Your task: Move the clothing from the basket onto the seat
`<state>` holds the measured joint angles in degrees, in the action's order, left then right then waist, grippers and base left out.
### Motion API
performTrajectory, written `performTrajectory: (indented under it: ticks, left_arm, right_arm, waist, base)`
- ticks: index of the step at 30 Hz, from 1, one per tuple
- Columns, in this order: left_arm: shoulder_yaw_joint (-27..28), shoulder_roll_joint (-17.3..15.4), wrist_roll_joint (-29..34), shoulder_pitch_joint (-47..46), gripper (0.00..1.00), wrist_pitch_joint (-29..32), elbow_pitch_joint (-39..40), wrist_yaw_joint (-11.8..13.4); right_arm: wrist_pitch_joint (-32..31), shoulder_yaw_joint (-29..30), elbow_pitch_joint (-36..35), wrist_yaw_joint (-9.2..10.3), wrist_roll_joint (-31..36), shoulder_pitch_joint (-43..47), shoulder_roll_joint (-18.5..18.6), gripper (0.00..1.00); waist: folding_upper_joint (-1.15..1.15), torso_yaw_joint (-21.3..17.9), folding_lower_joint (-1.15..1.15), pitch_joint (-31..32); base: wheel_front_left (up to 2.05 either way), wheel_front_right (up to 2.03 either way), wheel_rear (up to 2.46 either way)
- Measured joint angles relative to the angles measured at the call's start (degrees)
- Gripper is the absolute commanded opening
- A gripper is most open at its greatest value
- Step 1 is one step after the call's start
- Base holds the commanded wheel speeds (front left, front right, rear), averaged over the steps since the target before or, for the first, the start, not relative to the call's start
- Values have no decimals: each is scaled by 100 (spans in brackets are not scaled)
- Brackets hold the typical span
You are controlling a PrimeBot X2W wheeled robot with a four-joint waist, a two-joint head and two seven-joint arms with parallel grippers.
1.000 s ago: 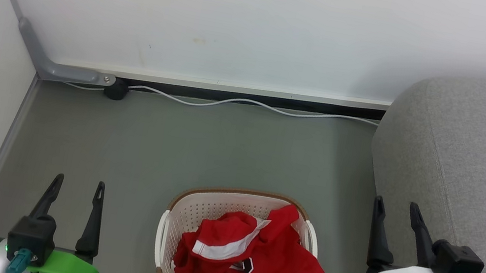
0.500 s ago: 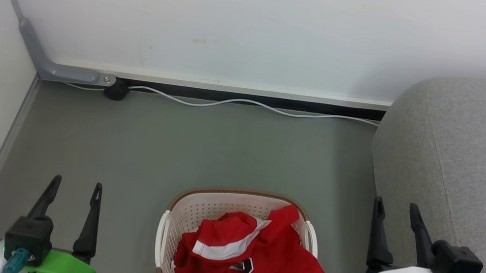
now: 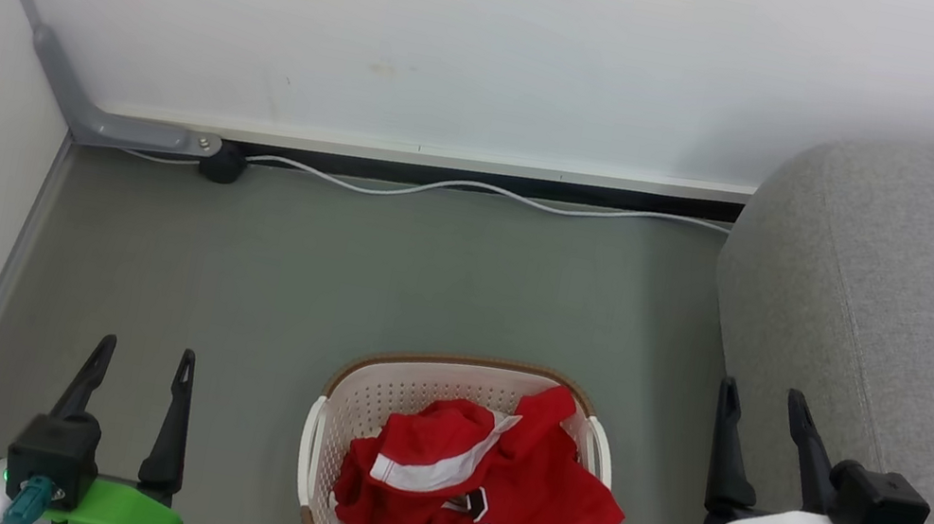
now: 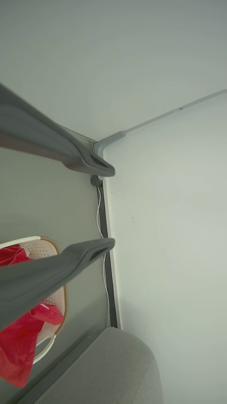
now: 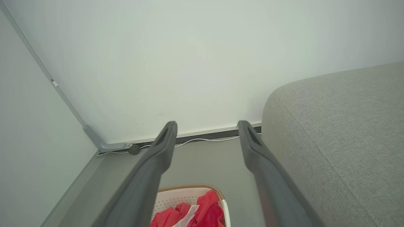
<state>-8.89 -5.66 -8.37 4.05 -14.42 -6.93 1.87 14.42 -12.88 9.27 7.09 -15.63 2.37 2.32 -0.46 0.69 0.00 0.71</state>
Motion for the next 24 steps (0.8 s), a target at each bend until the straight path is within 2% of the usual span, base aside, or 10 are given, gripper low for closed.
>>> performTrajectory:
  ticks: [10,24]
  left_arm:
    - [-18,2,42,-27,100,0,127,-43]
    - [-501,0,432,-669,100,-1,-261,-290]
  right_arm:
    - [0,65,-175,0,16,-28,-1,100]
    - [1,391,-637,1,208,-556,2,100]
  waist:
    - [0,-2,0,-348]
    - [0,-112,0,-1424]
  base:
    - [0,0,0]
    - [0,0,0]
